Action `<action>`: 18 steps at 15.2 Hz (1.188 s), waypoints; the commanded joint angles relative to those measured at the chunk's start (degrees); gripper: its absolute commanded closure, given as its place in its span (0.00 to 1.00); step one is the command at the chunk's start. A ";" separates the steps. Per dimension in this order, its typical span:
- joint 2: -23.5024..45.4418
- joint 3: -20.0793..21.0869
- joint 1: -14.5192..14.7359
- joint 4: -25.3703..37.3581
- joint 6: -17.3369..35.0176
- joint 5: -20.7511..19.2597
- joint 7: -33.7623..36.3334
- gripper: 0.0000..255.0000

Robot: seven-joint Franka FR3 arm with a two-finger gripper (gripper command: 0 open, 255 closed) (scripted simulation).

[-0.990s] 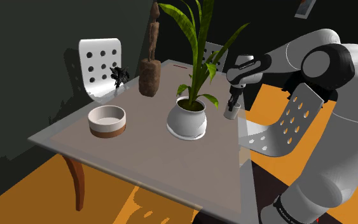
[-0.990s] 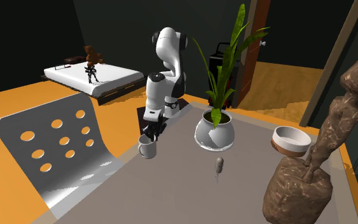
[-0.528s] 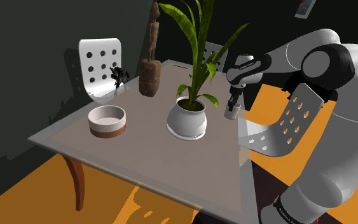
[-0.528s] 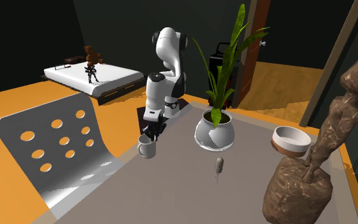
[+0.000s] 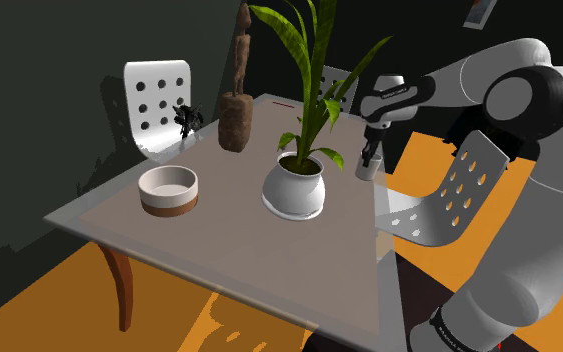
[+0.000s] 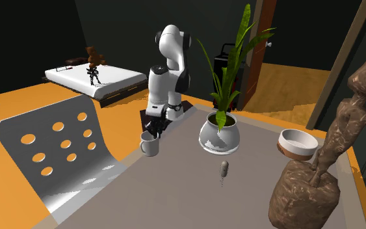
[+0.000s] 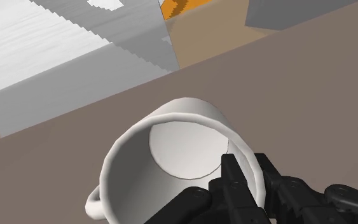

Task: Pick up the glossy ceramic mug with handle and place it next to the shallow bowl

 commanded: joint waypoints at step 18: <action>-3.88 -0.15 0.40 10.09 -13.75 -1.11 -0.30 1.00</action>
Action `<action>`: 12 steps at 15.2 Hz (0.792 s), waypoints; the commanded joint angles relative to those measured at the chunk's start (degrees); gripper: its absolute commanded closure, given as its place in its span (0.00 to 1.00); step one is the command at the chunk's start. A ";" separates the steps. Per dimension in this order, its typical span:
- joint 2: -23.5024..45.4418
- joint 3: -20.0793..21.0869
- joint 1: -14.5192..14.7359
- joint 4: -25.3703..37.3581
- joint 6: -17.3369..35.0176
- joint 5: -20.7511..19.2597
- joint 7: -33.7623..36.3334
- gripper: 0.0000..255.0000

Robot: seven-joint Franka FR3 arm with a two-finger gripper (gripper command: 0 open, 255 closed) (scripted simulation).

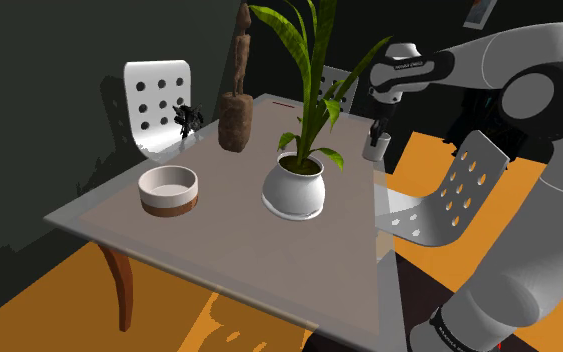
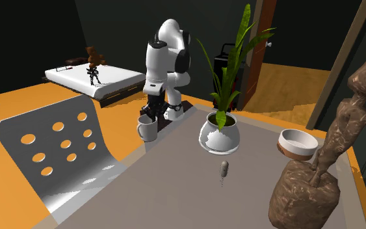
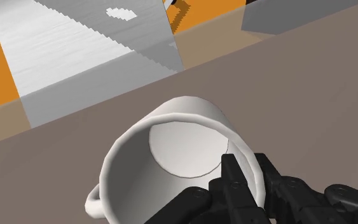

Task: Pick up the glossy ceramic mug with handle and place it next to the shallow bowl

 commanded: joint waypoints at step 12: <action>-5.25 3.03 3.92 0.07 -5.73 -1.81 6.83 1.00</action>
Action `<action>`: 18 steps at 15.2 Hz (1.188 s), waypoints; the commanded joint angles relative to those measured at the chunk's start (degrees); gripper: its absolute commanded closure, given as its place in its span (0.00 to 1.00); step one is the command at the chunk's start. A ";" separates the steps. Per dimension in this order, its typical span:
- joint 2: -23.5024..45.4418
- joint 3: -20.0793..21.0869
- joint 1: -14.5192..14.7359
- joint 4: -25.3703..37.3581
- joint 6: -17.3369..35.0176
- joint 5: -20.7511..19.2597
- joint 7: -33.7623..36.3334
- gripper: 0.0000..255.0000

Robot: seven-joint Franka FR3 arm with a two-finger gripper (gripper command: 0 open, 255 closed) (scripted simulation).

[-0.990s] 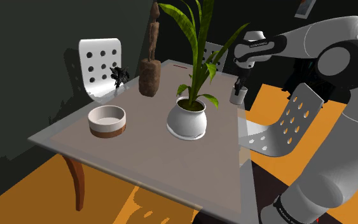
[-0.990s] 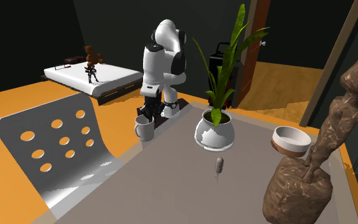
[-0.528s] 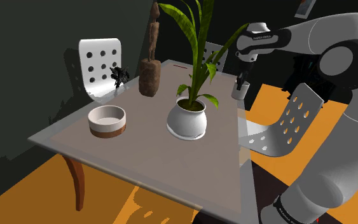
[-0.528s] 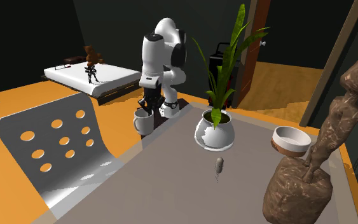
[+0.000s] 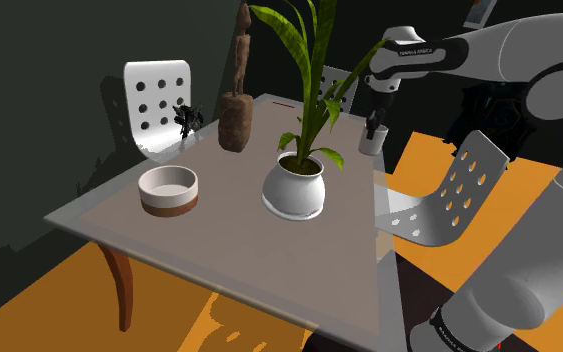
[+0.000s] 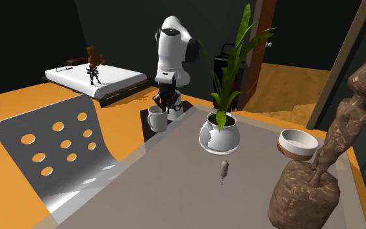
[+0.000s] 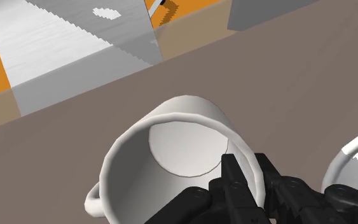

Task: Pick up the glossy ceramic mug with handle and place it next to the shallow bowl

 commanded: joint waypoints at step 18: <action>-5.19 13.64 12.65 -5.03 -2.75 0.23 26.24 1.00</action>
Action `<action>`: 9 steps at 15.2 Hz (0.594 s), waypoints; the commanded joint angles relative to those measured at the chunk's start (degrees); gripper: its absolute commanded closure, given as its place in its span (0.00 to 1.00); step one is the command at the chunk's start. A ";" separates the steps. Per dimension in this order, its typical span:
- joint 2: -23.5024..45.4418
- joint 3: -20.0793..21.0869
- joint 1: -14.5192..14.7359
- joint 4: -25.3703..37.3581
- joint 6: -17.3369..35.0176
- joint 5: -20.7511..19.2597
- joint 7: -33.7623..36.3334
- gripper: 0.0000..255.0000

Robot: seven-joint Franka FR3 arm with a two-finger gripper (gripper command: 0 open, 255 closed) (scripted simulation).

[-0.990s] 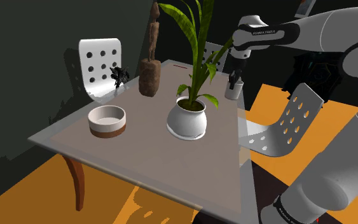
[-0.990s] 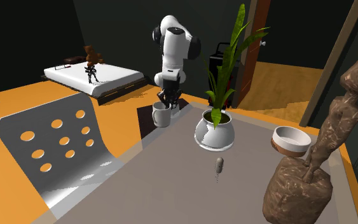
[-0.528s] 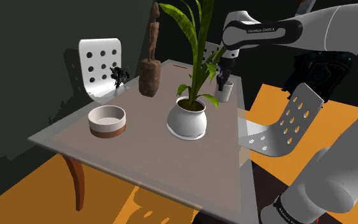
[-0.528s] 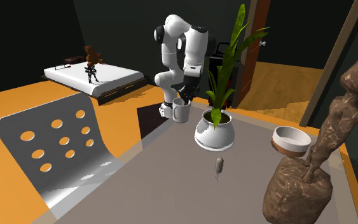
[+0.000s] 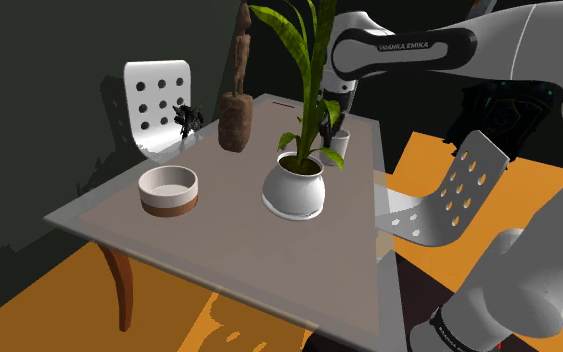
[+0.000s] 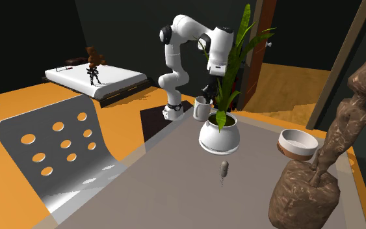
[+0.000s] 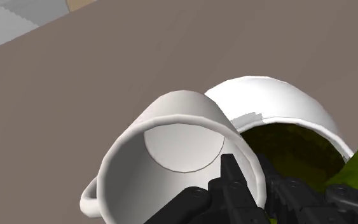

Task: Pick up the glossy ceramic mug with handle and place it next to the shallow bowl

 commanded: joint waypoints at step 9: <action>4.73 7.09 6.62 5.85 -2.48 1.51 13.09 1.00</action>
